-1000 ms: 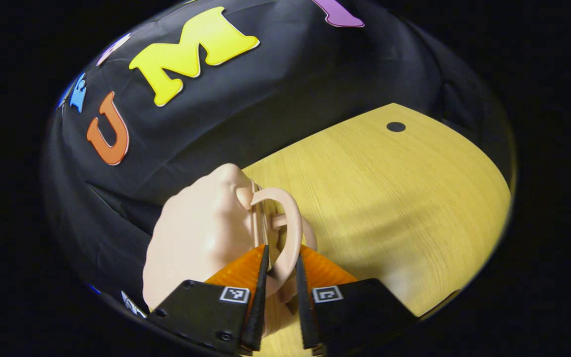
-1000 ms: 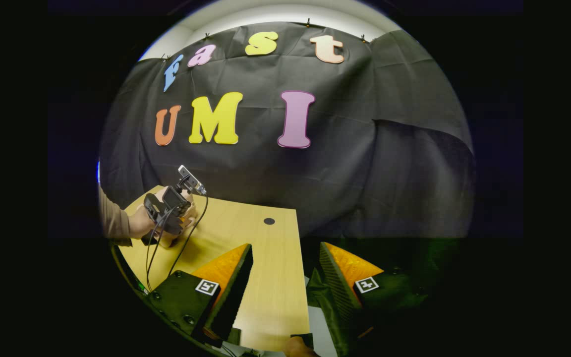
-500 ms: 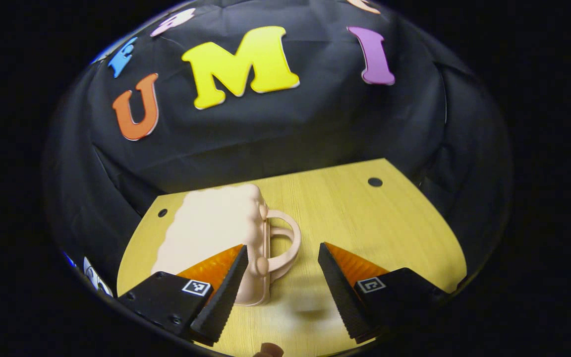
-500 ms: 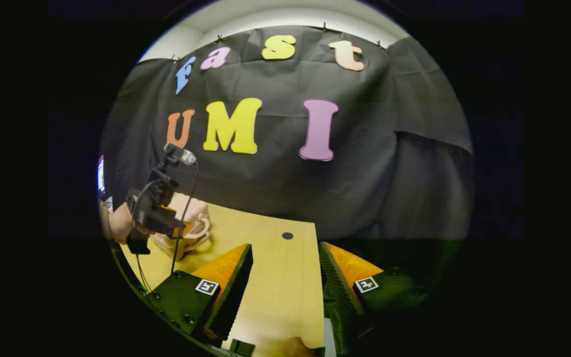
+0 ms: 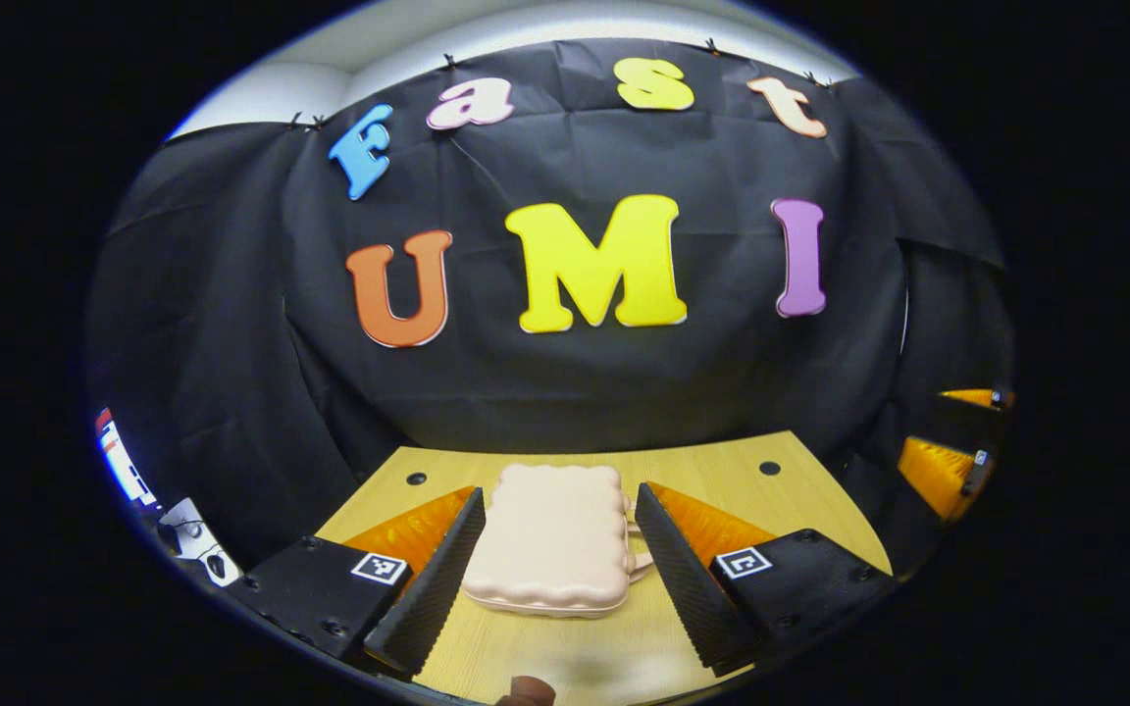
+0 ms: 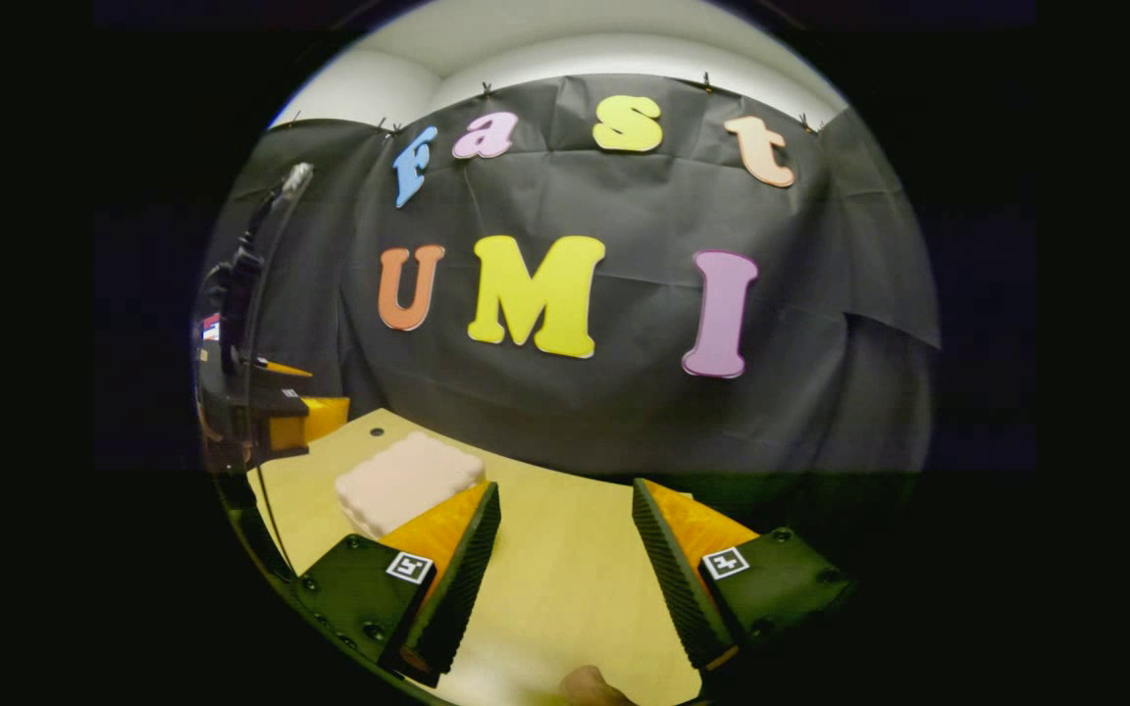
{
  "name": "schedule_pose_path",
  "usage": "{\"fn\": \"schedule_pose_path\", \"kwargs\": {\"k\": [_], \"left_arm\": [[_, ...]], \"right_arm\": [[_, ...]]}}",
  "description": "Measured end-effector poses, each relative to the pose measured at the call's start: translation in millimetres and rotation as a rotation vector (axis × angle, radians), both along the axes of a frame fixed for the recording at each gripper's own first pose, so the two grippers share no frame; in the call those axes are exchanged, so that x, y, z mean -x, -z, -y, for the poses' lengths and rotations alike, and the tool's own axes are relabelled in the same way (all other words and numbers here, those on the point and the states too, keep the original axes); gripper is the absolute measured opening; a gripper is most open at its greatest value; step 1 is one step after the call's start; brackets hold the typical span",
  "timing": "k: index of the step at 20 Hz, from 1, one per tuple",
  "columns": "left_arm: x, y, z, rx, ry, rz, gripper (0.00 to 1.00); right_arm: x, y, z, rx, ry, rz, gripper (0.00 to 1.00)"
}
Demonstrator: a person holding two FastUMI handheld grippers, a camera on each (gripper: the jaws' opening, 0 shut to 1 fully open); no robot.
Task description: First open the suitcase, pack the skin care products into it, and then close the suitcase.
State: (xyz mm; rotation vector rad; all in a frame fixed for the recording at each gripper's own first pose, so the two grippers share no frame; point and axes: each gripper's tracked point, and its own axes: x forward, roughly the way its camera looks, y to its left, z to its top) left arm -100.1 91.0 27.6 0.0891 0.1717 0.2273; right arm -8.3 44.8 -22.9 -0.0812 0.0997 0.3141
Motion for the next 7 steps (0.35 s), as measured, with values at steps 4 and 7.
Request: {"fn": "schedule_pose_path", "kwargs": {"k": [4, 7], "left_arm": [[28, -38, -15, 0.024, -0.014, 0.15, 0.98], [29, -32, -16, 0.046, 0.019, 0.176, 0.94]], "right_arm": [[8, -20, -41, -0.025, -0.008, 0.054, 0.81], [14, -19, -66, -0.031, -0.012, 0.056, 0.81]]}}
